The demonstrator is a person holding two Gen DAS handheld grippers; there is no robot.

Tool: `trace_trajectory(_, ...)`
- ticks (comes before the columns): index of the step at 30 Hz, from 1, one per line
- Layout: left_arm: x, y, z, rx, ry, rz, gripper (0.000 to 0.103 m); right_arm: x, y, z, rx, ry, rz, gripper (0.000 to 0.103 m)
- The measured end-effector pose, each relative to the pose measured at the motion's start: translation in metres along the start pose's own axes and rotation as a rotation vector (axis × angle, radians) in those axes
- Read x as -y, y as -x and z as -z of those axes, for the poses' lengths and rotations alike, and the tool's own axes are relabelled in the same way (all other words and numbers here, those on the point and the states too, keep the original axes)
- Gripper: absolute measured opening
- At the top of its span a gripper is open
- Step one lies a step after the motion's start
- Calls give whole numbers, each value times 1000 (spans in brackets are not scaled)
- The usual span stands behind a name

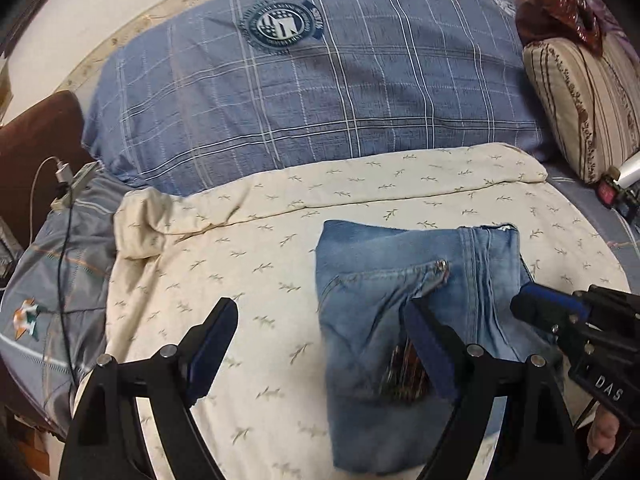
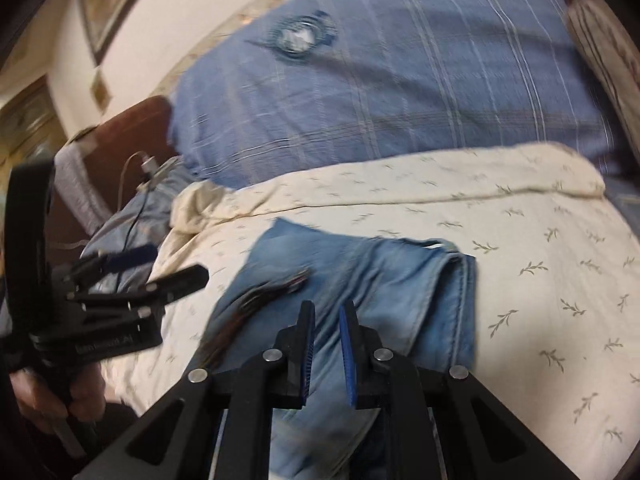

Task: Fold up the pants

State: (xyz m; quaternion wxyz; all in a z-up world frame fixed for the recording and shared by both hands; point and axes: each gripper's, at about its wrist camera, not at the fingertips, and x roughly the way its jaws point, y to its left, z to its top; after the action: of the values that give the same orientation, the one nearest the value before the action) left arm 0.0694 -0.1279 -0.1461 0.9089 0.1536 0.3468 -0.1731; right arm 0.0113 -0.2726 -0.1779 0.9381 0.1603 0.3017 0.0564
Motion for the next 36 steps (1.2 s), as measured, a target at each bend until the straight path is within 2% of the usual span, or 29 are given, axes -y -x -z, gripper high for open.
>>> trace_trajectory(5, -5, 10, 14, 8, 11, -4, 86, -16, 8, 21, -33, 16, 3, 15)
trace_trajectory(9, -5, 4, 28, -13, 10, -2, 86, -20, 10, 35, -62, 21, 19, 15)
trace_trajectory(13, -1, -18, 46, -92, -3, -1, 86, -16, 1, 44, -112, 14, 41, 15)
trace_trajectory(16, 4, -39, 63, -162, -13, -1, 86, -8, -8, 47, -147, -14, 19, 16)
trace_trajectory(23, 8, -43, 74, -141, -26, -10, 88, -8, -17, 56, -170, -3, 30, 16)
trace_trajectory(30, 1, -23, 67, -105, -13, -28, 88, -12, -9, 52, -128, 13, 41, 16)
trace_trajectory(36, -8, 11, 56, -12, -5, -78, 88, -22, 13, 43, 16, 28, 4, 16)
